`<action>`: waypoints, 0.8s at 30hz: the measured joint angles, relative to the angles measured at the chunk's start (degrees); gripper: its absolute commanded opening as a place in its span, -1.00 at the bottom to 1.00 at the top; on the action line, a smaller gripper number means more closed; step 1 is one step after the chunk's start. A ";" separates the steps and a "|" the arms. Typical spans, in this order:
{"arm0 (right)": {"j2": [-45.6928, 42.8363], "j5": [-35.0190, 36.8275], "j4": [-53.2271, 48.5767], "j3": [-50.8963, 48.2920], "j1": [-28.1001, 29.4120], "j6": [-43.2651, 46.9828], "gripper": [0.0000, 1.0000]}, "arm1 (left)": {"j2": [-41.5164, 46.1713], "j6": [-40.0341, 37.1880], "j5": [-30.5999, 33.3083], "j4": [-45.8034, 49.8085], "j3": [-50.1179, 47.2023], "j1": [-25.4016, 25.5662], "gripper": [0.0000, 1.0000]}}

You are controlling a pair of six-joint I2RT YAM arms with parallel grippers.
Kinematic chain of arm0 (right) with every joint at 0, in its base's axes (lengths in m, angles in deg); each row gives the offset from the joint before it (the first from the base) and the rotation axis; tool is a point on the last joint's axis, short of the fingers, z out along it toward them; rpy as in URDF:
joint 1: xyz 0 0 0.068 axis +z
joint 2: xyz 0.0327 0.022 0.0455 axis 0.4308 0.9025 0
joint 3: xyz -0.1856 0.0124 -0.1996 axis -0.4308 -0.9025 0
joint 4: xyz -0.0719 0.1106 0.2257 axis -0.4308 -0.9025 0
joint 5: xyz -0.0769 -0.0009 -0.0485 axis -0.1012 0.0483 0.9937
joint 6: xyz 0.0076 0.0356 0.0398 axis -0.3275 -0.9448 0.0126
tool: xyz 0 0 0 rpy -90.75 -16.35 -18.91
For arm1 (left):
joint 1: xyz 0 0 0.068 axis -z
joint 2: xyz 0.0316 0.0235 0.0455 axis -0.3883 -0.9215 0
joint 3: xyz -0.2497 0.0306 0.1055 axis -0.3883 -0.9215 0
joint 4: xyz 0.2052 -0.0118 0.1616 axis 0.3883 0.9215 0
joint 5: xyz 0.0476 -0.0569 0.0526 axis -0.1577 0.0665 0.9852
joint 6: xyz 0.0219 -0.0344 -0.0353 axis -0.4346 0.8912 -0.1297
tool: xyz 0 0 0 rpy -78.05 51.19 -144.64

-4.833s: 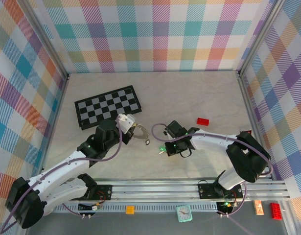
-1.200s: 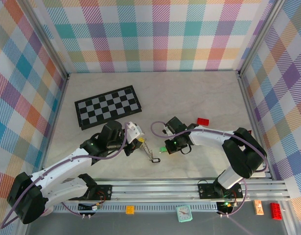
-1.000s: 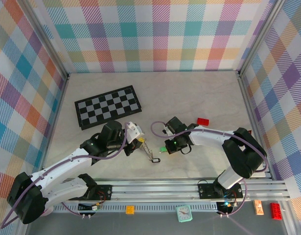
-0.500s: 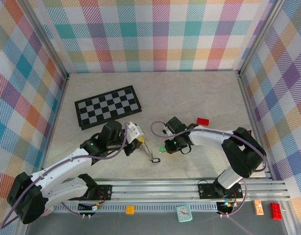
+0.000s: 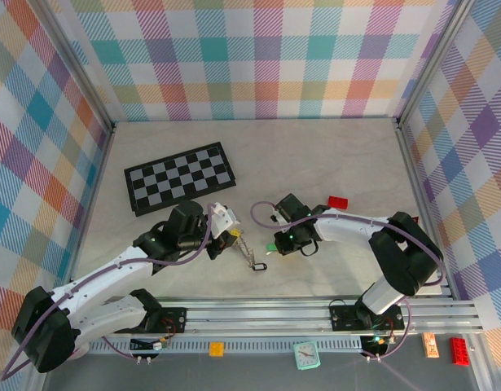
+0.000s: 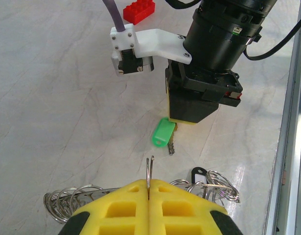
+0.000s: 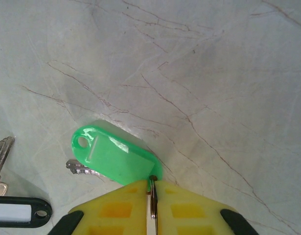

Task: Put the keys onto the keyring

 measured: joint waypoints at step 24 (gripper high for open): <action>0.00 0.28 -1.07 0.37 0.00 0.00 -0.68 | 0.00 0.00 0.00 0.09 0.04 0.00 -1.00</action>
